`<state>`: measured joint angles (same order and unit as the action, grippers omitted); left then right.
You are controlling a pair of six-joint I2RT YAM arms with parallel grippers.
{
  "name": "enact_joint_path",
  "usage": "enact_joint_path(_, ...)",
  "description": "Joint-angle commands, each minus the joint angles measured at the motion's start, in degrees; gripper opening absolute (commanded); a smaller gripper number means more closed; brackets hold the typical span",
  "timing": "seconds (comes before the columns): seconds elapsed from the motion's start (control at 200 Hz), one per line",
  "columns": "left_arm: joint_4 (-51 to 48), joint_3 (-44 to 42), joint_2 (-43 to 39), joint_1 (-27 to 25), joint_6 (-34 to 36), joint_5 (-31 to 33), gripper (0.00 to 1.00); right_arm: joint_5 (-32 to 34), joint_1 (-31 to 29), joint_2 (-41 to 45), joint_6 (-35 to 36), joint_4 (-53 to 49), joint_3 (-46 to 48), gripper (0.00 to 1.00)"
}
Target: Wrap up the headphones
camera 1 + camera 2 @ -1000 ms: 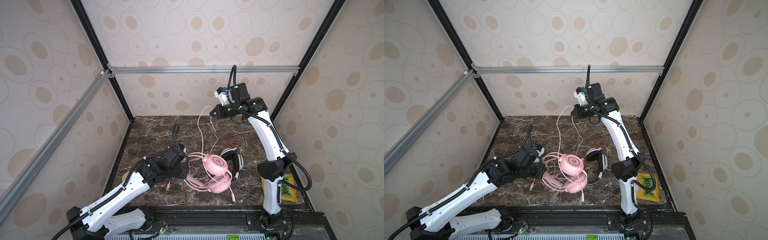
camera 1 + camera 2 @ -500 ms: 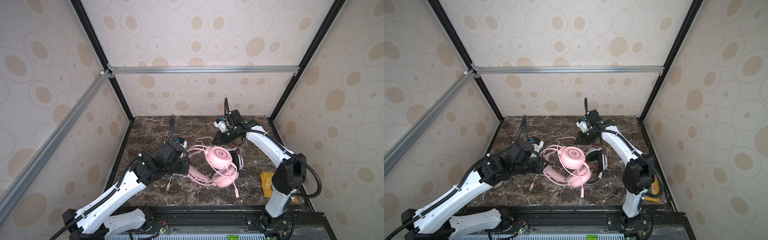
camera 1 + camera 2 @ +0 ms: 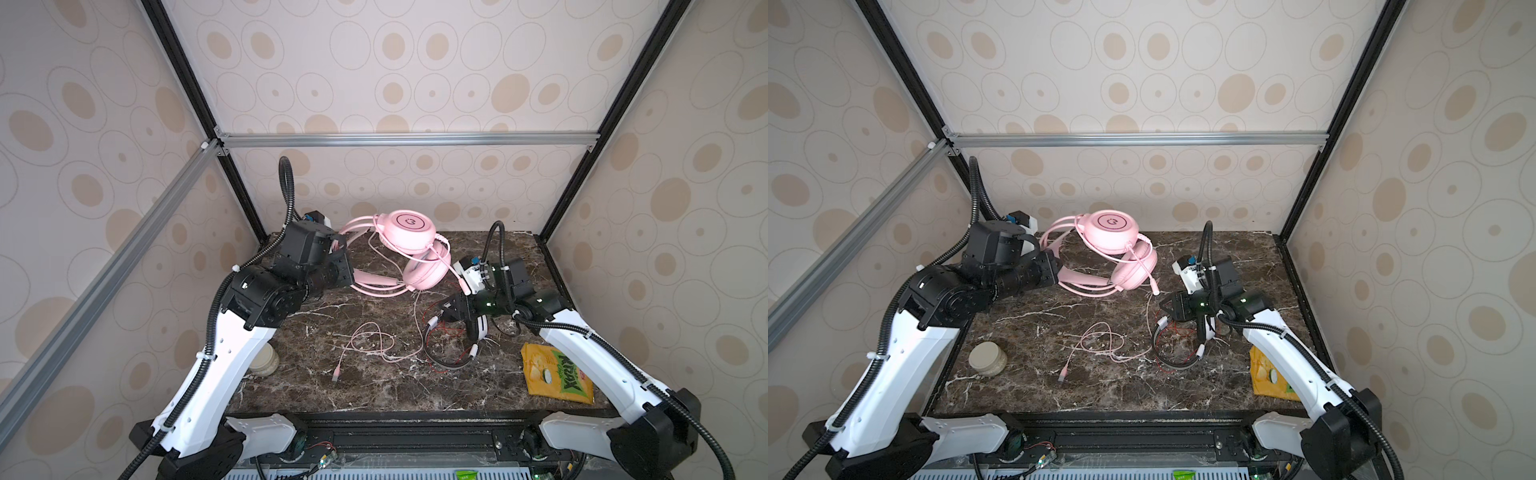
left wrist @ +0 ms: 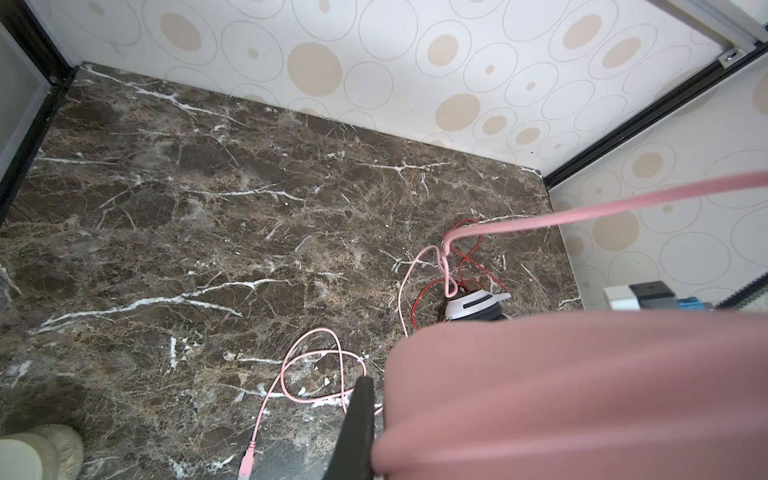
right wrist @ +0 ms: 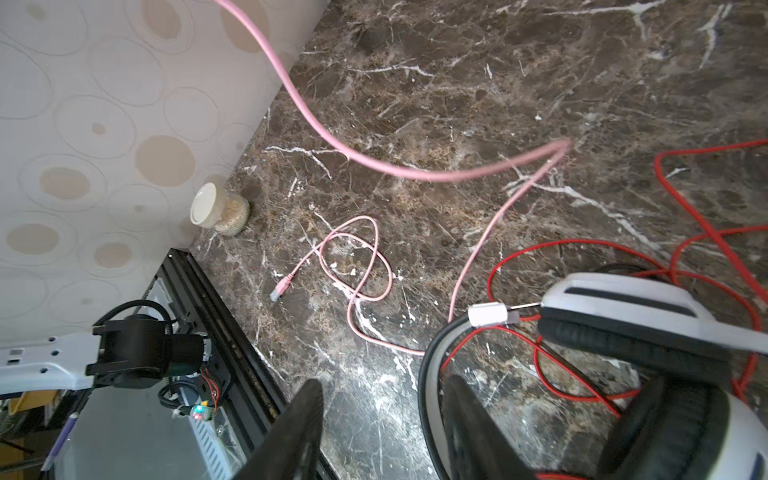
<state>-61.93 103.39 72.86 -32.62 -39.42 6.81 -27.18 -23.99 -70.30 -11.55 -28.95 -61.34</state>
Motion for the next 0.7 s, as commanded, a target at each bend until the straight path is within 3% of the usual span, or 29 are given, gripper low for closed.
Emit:
enact_joint_path(0.0, -0.1, 5.3, 0.0, 0.6, -0.5, 2.0, 0.00, 2.2, 0.2, 0.4, 0.5, 2.7, 1.9, 0.50)
enact_joint_path(0.28, -0.3, 8.5, 1.7, 1.2, -0.2, 1.3, 0.00, 6.2, -3.6, -6.8, -0.7, 6.6, -0.4, 0.51)
enact_joint_path(0.54, -5.6, 13.7, 1.2, 1.5, -0.7, 6.5, 0.00, 8.8, -6.9, -17.7, -2.5, 8.0, -8.8, 0.52)
enact_joint_path(0.695, -2.2, 11.4, -4.1, 1.5, -1.1, 1.3, 0.00, 7.9, -9.3, -22.7, -1.3, 9.6, -13.0, 0.53)
